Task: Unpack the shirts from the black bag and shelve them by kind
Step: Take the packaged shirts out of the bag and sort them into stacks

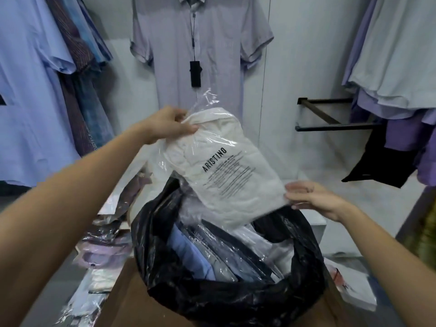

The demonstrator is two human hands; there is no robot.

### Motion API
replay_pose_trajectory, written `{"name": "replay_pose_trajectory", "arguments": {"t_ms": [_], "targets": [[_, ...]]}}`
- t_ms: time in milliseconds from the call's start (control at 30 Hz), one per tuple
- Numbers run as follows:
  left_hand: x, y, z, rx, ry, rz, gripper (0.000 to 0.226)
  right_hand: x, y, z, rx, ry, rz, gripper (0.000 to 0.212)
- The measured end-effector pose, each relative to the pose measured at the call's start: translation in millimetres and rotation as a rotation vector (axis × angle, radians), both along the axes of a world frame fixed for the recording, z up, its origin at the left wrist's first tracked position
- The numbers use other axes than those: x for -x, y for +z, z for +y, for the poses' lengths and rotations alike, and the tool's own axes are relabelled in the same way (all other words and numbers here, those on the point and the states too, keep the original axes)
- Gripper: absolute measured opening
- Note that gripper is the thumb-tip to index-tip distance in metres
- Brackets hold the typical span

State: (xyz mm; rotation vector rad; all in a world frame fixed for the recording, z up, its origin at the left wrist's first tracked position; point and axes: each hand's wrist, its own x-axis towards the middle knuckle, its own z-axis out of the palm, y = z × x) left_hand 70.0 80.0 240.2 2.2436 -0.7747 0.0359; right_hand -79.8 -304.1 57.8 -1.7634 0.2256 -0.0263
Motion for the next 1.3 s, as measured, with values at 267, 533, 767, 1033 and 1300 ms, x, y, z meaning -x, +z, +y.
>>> {"name": "replay_pose_trajectory", "arguments": {"t_ms": [267,533,767,1033,1300], "targets": [[17.0,65.0,-59.5,-0.693,-0.312,-0.341,0.017,-8.2,31.7,25.5,0.055,0.097,-0.104,0.042],[35.0,86.7,-74.4,-0.765,-0.515,-0.434,0.027,-35.2,116.2,83.2,0.279,0.277,-0.334,0.045],[54.3,77.4,-66.0,-0.727,-0.637,-0.544,0.042,-52.2,93.9,97.8,0.101,0.37,-0.199,0.128],[48.8,72.6,-39.0,-0.724,-0.46,-0.264,0.041,-46.1,60.7,101.2,-0.197,0.398,-0.218,0.044],[49.8,52.1,10.7,-0.451,-0.269,-0.086,0.036,-47.8,70.2,147.3,-0.335,0.23,-0.352,0.054]]}}
